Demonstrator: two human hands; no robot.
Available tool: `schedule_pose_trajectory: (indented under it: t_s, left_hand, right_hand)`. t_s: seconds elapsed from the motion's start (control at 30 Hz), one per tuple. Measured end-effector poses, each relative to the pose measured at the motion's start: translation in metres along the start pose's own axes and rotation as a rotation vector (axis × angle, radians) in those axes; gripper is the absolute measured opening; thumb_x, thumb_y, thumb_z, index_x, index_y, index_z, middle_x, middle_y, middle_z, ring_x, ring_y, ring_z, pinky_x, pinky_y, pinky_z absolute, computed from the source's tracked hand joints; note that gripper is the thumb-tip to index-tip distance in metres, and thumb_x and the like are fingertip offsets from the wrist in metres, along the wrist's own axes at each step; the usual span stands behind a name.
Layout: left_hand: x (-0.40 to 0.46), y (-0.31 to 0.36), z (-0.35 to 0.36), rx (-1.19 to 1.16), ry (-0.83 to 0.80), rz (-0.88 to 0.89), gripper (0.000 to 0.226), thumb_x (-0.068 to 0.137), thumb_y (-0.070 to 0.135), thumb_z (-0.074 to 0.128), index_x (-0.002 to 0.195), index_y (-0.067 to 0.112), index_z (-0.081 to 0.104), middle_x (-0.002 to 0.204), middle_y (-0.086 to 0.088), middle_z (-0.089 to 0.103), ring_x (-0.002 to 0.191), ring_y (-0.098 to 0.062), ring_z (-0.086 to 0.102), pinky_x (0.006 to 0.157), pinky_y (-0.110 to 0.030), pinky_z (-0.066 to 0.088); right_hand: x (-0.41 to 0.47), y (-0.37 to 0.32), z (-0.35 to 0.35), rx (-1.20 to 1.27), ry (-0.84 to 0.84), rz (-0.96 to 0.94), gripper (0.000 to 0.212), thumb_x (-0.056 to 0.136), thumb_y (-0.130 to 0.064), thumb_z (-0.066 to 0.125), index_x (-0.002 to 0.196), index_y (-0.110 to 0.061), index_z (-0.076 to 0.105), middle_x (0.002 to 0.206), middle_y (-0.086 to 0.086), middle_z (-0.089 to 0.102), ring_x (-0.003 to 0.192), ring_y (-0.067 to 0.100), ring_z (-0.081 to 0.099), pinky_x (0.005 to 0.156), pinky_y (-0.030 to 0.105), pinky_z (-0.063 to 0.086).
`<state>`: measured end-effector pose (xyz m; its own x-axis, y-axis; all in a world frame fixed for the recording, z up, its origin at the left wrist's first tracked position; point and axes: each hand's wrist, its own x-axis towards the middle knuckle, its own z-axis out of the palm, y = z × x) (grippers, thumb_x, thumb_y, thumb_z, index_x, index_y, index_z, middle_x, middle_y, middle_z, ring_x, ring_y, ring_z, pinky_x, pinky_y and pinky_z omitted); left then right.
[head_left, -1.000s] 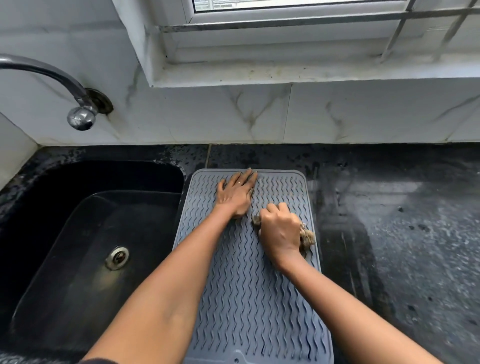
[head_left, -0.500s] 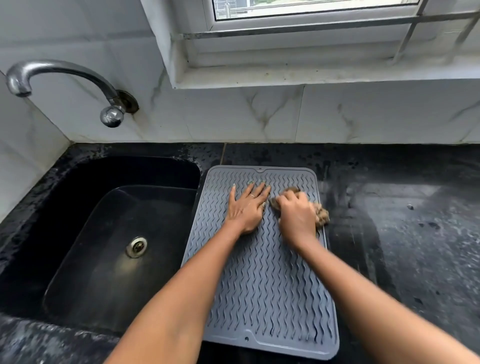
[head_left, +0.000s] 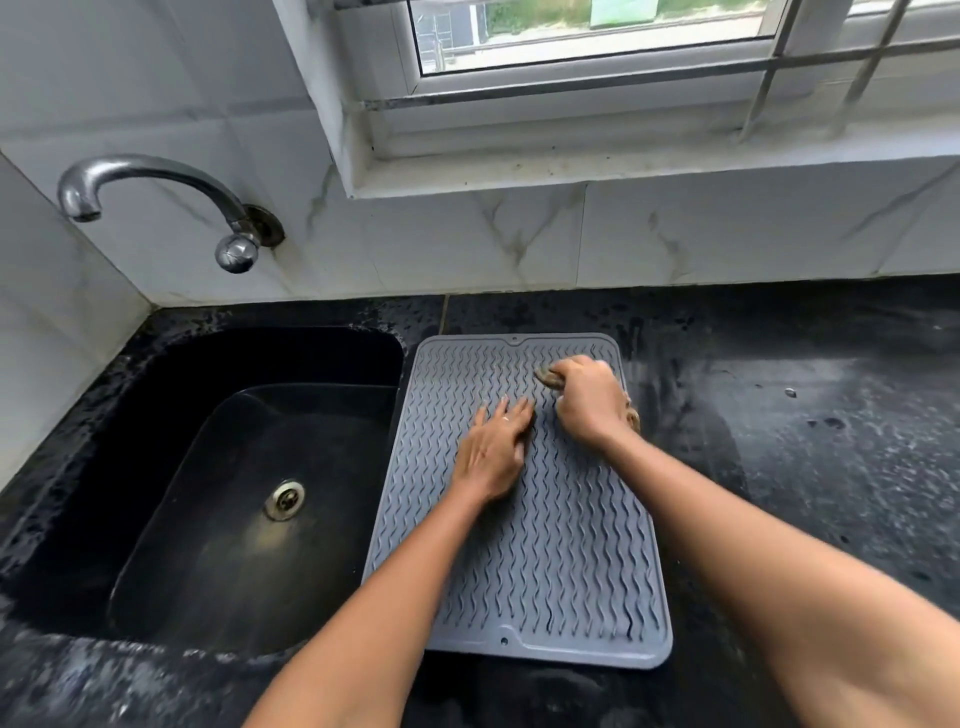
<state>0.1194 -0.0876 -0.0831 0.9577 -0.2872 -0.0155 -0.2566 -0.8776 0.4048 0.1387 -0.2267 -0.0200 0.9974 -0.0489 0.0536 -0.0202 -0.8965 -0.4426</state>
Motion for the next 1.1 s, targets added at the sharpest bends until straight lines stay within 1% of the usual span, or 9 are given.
schedule_pose_trajectory:
  t_s: [0.07,0.13,0.3,0.4,0.53,0.63,0.77,0.97,1.1]
  left_hand:
    - [-0.008,-0.002,0.005,-0.018,-0.027,-0.009,0.062,0.095,0.007,0.04,0.151,0.018,0.018,0.16,-0.002,0.018,0.149,-0.022,0.012,0.124,-0.04,0.005]
    - [-0.007,-0.002,0.006,0.007,-0.026,0.008,0.061,0.096,0.007,0.038,0.151,0.016,0.016,0.161,-0.001,0.015,0.15,-0.019,0.009,0.123,-0.035,0.003]
    - [-0.006,0.001,0.009,0.032,-0.024,-0.006,0.058,0.096,0.006,0.032,0.152,0.015,0.016,0.162,0.0,0.013,0.15,-0.018,0.007,0.121,-0.034,0.002]
    - [-0.007,0.001,0.009,0.054,-0.027,-0.001,0.063,0.093,0.001,0.032,0.152,0.016,0.014,0.162,0.001,0.011,0.15,-0.018,0.005,0.121,-0.034,0.001]
    - [-0.009,0.007,0.0,0.069,-0.064,0.008,0.065,0.094,-0.001,0.038,0.152,0.015,0.014,0.162,-0.002,0.012,0.15,-0.02,0.007,0.121,-0.035,0.0]
    - [-0.023,0.008,-0.004,0.067,0.007,0.012,0.058,0.097,0.005,0.039,0.151,0.015,0.021,0.159,-0.004,0.022,0.148,-0.021,0.02,0.121,-0.035,0.001]
    - [-0.047,0.005,0.004,0.136,-0.051,-0.013,0.054,0.102,0.019,0.03,0.152,0.017,0.011,0.162,-0.002,0.01,0.15,-0.018,0.007,0.121,-0.039,-0.002]
    - [-0.045,0.009,0.001,0.169,-0.123,-0.046,0.051,0.104,0.025,0.02,0.153,0.019,0.005,0.163,0.001,0.001,0.15,-0.018,-0.001,0.122,-0.04,-0.003]
    - [-0.044,0.013,-0.001,0.195,-0.141,-0.059,0.052,0.104,0.021,0.023,0.153,0.017,0.004,0.163,-0.001,0.002,0.15,-0.02,0.0,0.121,-0.04,-0.003]
  right_hand:
    - [0.002,-0.001,0.009,-0.057,-0.142,-0.022,0.036,0.088,-0.002,0.05,0.12,-0.013,0.061,0.132,0.008,0.057,0.119,0.031,0.047,0.1,0.041,0.045]
    - [-0.015,-0.002,0.022,-0.124,-0.099,-0.046,0.033,0.088,-0.001,0.05,0.117,-0.011,0.063,0.128,0.009,0.059,0.116,0.031,0.048,0.097,0.044,0.046]
    - [-0.1,-0.009,0.033,-0.166,0.146,-0.094,0.017,0.063,0.008,0.071,0.071,-0.007,0.071,0.073,0.009,0.073,0.066,0.029,0.063,0.053,0.034,0.051]
    - [-0.126,-0.009,0.026,-0.145,0.151,-0.097,0.021,0.054,0.008,0.075,0.053,-0.01,0.066,0.055,0.005,0.066,0.051,0.025,0.059,0.043,0.026,0.044]
    - [-0.091,-0.008,0.014,-0.088,0.081,0.008,0.014,0.085,-0.014,0.062,0.077,-0.015,0.074,0.077,0.006,0.073,0.071,0.023,0.064,0.06,0.027,0.048]
    - [-0.053,-0.004,0.005,0.041,0.163,0.107,0.018,0.088,-0.008,0.057,0.093,-0.016,0.073,0.097,0.007,0.073,0.09,0.026,0.061,0.071,0.028,0.044]
    - [-0.044,0.0,0.013,-0.095,-0.089,-0.021,0.031,0.09,-0.005,0.053,0.118,-0.015,0.064,0.128,0.005,0.06,0.116,0.028,0.049,0.095,0.04,0.047]
    - [-0.115,-0.007,0.027,-0.177,0.076,-0.048,0.016,0.074,0.007,0.063,0.077,-0.006,0.071,0.081,0.009,0.073,0.076,0.029,0.063,0.059,0.034,0.052]
    - [-0.116,-0.006,0.019,-0.215,0.02,-0.045,0.017,0.087,-0.009,0.055,0.084,-0.012,0.071,0.087,0.006,0.073,0.081,0.026,0.064,0.064,0.031,0.051]
